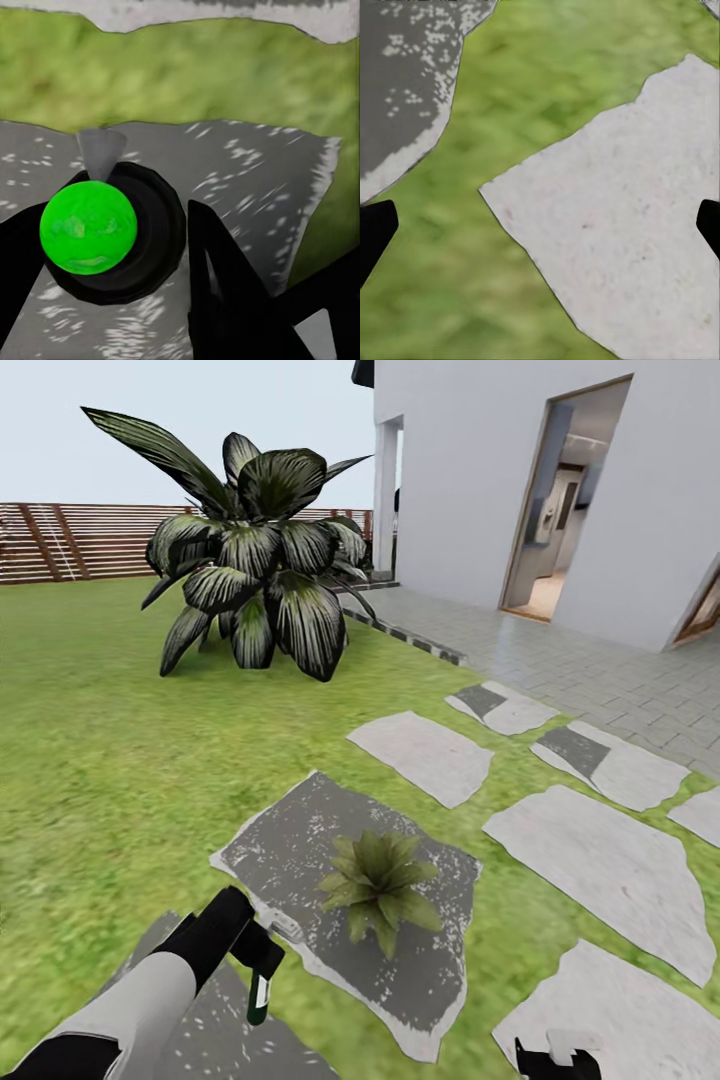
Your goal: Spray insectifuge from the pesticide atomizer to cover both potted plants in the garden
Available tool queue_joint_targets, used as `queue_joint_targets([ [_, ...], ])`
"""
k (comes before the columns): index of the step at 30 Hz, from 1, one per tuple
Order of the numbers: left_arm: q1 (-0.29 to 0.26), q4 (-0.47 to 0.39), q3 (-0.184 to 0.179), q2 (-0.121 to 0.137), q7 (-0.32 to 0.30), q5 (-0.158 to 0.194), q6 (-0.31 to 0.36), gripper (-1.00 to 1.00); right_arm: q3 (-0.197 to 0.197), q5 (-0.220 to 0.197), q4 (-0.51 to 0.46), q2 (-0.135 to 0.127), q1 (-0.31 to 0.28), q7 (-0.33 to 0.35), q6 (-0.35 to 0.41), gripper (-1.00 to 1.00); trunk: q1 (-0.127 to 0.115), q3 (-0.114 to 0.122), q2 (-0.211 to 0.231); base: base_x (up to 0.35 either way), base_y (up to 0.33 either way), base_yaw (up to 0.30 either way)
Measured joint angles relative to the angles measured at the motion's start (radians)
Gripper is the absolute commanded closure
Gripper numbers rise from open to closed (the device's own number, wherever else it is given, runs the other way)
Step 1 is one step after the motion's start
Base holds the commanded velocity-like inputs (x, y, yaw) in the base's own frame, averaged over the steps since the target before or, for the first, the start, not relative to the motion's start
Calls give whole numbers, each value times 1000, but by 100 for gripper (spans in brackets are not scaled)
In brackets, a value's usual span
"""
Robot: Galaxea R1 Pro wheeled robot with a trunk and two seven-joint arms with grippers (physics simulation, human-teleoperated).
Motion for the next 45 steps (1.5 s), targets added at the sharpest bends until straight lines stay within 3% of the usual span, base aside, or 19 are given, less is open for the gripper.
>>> queue_joint_targets([
  [3,1,2,-2,-2,12,-3,-3,100,-1,0,0,-2,0,0,0,-100,0,0,0,0,0,20],
  [6,43,1,-3,2,84,-2,-5,100,0,0,0,-1,0,0,0,-100,0,0,0,0,0,3],
  [10,62,1,-5,-2,113,5,-6,100,1,0,0,-1,0,0,0,-100,0,0,0,97,-70,1],
  [25,65,0,-3,-4,118,8,-4,100,0,0,0,-1,0,-1,-2,-100,0,0,0,178,-206,200],
  [45,65,-1,-2,-4,119,8,-4,100,-1,0,0,-3,0,-2,-2,-100,0,0,0,-64,-113,141],
])
